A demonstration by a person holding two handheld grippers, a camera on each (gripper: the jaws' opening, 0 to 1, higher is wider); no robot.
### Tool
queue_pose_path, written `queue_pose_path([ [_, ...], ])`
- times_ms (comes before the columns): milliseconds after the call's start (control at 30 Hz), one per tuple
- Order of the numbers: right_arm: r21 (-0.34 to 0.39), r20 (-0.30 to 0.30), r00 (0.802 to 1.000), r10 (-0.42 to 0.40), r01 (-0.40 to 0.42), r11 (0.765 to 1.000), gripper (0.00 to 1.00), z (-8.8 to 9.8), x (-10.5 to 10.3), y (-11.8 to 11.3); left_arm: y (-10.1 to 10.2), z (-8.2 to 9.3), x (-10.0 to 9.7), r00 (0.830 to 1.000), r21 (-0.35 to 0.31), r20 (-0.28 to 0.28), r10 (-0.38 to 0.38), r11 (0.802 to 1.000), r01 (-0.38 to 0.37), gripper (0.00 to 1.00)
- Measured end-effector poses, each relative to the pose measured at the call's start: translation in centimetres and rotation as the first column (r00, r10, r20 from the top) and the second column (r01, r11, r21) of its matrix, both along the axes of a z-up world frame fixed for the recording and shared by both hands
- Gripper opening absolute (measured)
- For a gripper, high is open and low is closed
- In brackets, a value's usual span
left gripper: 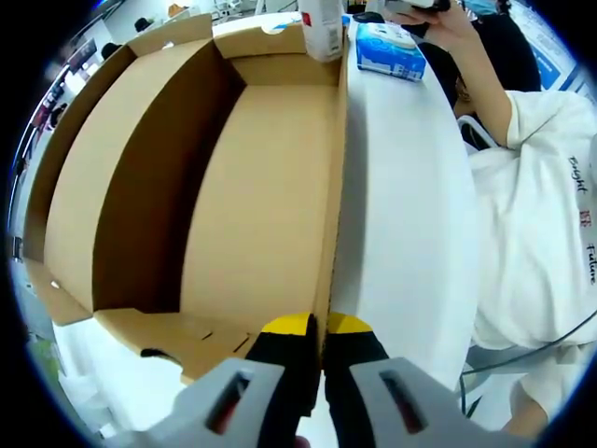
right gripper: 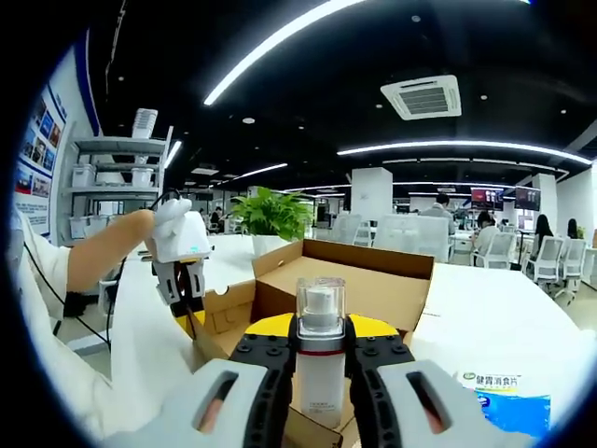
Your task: Operate the shoe box by opening the lid, removing the specified soft item, and placing it in the target area until the item is outside and the box remains undamaged.
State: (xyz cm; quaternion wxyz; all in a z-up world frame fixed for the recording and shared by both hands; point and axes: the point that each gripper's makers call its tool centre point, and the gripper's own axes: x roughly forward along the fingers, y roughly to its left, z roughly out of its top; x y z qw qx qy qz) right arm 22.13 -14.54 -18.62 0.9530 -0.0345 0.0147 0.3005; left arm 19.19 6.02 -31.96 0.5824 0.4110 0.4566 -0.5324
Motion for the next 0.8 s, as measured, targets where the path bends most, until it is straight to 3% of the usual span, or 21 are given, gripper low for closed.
queue_pose_path([
  [133, 0.042, 0.023, 1.000, 0.011, -0.012, 0.999, 0.19, 0.7, -0.2, 0.1, 0.0, 0.0, -0.3, 1.000, 0.001, 0.000, 0.000, 1.000, 0.000, 0.02],
  [200, 0.023, 0.075, 0.997, 0.022, -0.024, 0.999, 0.19, 1.4, -0.4, 0.3, -0.1, 0.0, -0.1, 1.000, 0.002, -0.001, 0.000, 1.000, 0.000, 0.02],
  [500, 0.083, 0.078, 0.997, 0.020, -0.026, 0.996, 0.19, 2.3, -0.5, -0.9, -0.3, 0.2, 0.9, 1.000, 0.008, -0.006, 0.005, 1.000, -0.005, 0.02],
  [800, 0.088, 0.114, 0.993, 0.015, -0.026, 0.996, 0.19, 4.0, -1.3, -1.4, -0.3, 0.3, 1.1, 1.000, 0.010, -0.003, 0.005, 1.000, -0.005, 0.02],
])
